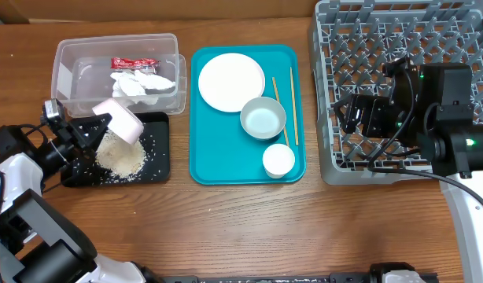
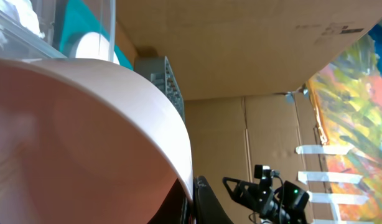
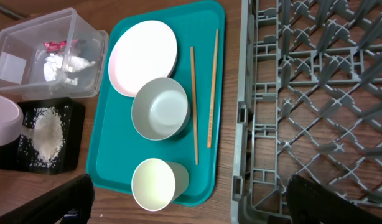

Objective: Sort waste into correct bins and load items into the dishwasher
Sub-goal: 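Carry the pink bowl left and tip the rice onto the black tray, then return the pink bowl to the teal tray and release it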

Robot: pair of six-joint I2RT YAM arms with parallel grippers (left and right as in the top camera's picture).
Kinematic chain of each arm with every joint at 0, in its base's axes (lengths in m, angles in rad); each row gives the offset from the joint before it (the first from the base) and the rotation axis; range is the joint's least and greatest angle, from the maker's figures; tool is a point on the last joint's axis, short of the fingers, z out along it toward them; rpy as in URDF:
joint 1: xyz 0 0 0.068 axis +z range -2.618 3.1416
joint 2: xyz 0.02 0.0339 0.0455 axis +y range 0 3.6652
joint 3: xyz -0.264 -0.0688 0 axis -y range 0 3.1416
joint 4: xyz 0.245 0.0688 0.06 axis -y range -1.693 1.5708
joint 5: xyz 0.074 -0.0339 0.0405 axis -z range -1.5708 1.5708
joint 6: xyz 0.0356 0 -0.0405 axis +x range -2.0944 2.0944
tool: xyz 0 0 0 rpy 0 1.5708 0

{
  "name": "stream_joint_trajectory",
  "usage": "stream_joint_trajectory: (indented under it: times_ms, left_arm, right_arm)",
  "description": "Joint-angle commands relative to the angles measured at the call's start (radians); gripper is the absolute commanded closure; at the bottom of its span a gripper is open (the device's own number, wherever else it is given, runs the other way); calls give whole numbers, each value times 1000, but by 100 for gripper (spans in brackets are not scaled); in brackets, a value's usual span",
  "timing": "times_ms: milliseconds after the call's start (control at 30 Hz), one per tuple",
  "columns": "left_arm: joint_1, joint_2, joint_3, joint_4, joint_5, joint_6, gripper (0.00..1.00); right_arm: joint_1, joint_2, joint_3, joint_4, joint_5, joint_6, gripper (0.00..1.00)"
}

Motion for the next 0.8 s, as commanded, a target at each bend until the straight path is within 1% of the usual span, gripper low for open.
stream_joint_trajectory:
  times_ms: [0,33,133,333,433,500,567,667,700,767]
  left_arm:
    - [10,0,-5,44,-117,-105,96]
    - [9,0,-5,33,-140,-130,96]
    - [3,0,-5,18,-80,-131,96]
    - [-3,0,-5,25,-72,-131,96]
    - [-33,-23,2,24,-76,-108,96]
    - [-83,-65,3,24,-119,-109,96]
    - [-148,-111,7,25,-204,-110,96]
    - [-311,-184,30,29,-447,-111,96]
    - [-442,-215,46,32,-646,-117,96]
    - [-591,-227,58,32,-852,-116,96]
  right_arm:
    - [4,3,28,4,2,1,0]
    - [4,3,28,4,1,1,0]
    - [4,3,28,3,2,1,0]
    - [4,3,28,5,2,1,0]
    - [4,3,28,5,2,1,0]
    - [4,3,28,4,1,1,0]
    - [4,3,28,0,2,1,0]
    - [4,3,28,-3,2,1,0]
    - [4,3,28,-3,2,1,0]
    - [4,3,28,-3,2,1,0]
